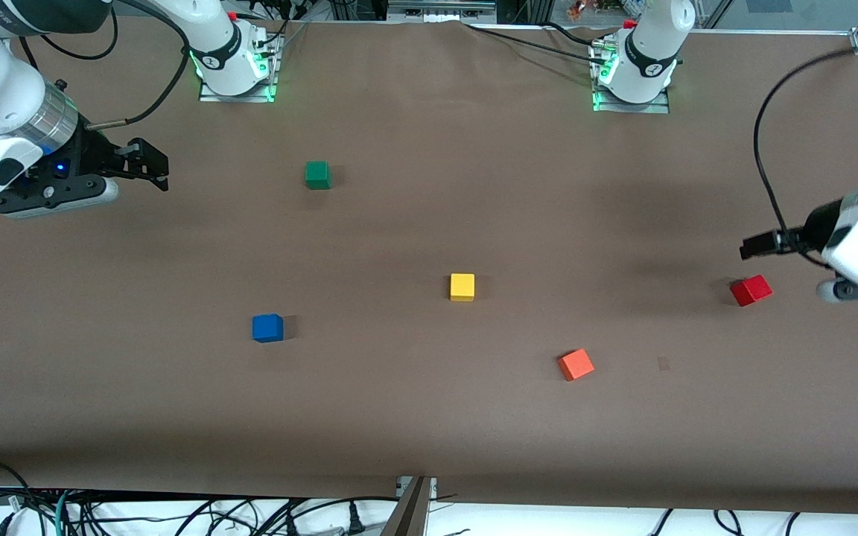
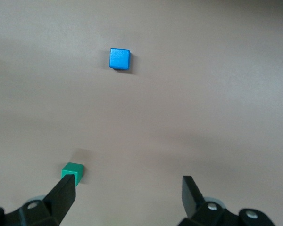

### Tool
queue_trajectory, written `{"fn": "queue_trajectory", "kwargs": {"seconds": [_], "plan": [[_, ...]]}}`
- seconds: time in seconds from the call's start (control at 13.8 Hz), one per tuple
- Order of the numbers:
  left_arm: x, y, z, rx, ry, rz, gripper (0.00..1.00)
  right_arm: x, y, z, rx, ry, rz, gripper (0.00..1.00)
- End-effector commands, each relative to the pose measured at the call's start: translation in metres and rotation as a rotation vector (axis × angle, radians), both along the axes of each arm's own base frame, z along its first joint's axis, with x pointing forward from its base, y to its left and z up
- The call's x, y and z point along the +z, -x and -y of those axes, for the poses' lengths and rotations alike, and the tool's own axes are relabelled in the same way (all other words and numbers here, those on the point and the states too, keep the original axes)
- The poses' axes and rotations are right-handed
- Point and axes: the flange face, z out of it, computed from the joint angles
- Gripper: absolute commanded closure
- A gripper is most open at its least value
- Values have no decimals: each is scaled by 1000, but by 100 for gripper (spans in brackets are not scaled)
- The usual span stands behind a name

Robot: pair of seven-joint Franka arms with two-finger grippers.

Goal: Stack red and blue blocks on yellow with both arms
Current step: 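Lower the left gripper onto the red block and grasp it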

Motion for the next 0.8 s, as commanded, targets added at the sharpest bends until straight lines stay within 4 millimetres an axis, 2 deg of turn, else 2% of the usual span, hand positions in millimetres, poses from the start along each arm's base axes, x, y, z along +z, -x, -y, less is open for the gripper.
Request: {"fn": "queue_trajectory", "kwargs": {"seconds": [0.0, 0.36, 0.72], "plan": [[-42, -12, -24, 16, -16, -5, 0, 6, 0, 2, 10, 8, 12, 0], [-121, -8, -63, -50, -49, 77, 0, 5, -1, 2, 12, 9, 12, 0], [-173, 6, -98, 1, -64, 87, 0, 7, -1, -4, 36, 59, 29, 0]]}}
